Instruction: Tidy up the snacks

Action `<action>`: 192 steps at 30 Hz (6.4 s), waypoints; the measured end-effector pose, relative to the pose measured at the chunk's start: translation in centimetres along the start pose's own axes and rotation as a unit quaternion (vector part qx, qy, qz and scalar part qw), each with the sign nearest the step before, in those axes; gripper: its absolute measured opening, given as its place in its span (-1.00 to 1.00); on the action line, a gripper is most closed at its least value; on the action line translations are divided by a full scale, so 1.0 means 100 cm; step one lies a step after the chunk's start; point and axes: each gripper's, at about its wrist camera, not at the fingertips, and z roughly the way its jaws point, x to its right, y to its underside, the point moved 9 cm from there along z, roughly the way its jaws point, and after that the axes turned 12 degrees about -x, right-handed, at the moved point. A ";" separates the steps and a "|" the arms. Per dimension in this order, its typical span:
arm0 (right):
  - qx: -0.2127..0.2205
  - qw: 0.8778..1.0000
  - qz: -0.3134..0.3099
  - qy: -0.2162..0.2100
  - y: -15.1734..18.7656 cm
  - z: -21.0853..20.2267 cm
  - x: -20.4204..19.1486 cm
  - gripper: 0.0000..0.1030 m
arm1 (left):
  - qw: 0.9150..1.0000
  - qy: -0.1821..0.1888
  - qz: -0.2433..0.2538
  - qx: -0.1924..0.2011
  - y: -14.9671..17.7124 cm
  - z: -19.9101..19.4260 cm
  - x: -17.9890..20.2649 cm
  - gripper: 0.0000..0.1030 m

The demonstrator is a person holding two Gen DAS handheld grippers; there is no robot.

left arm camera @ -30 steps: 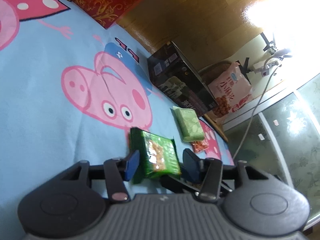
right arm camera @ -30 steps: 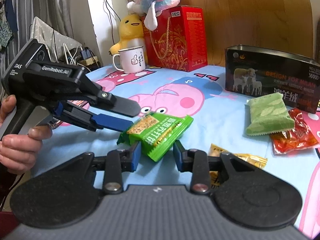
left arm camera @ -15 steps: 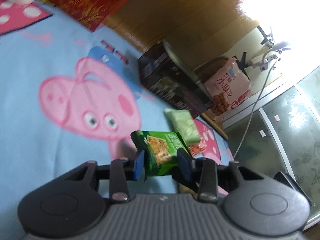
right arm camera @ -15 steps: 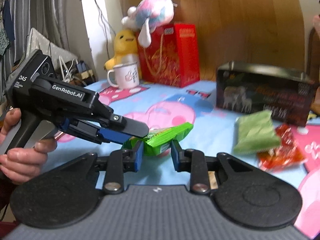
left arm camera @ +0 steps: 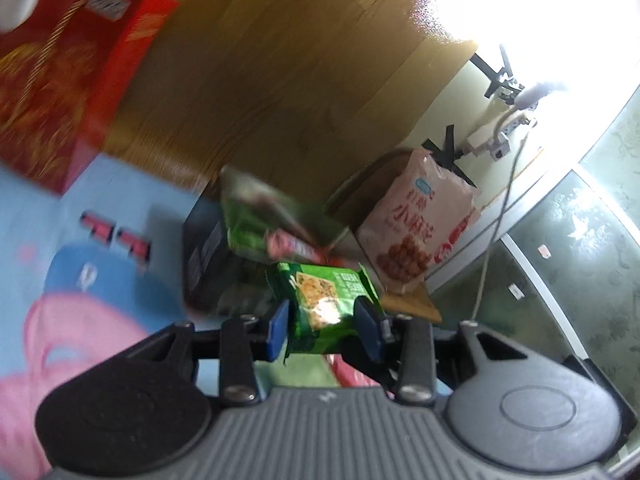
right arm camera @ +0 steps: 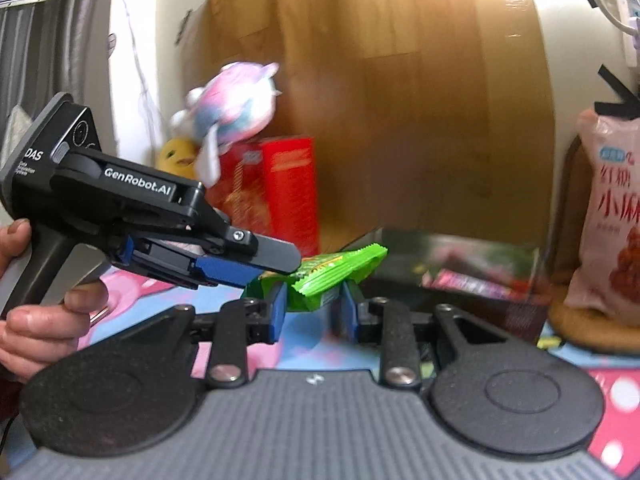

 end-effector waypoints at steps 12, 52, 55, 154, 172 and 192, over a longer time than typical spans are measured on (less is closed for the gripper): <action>-0.017 0.999 0.032 0.010 -0.022 0.059 0.060 -0.31 | 0.999 -0.038 -0.009 -0.012 -0.059 0.060 -0.024 -0.28; -0.076 0.994 -0.053 -0.060 0.119 -0.045 -0.075 -0.32 | 0.995 -0.005 -0.097 -0.022 0.108 -0.026 -0.060 -0.16; -0.071 0.997 -0.014 -0.024 0.122 -0.057 -0.051 -0.08 | 0.996 0.007 -0.087 -0.034 0.121 -0.026 -0.050 -0.16; -0.122 0.990 0.049 0.049 0.156 -0.073 -0.018 -0.82 | 0.992 -0.124 0.010 -0.026 0.148 -0.025 -0.019 0.21; -0.142 0.989 -0.014 0.029 0.147 -0.054 -0.029 0.37 | 0.992 -0.080 0.071 -0.070 0.139 0.012 0.023 0.42; -0.123 0.991 -0.043 -0.001 0.139 -0.034 -0.049 0.20 | 0.994 -0.027 0.012 -0.103 0.151 0.023 0.008 0.14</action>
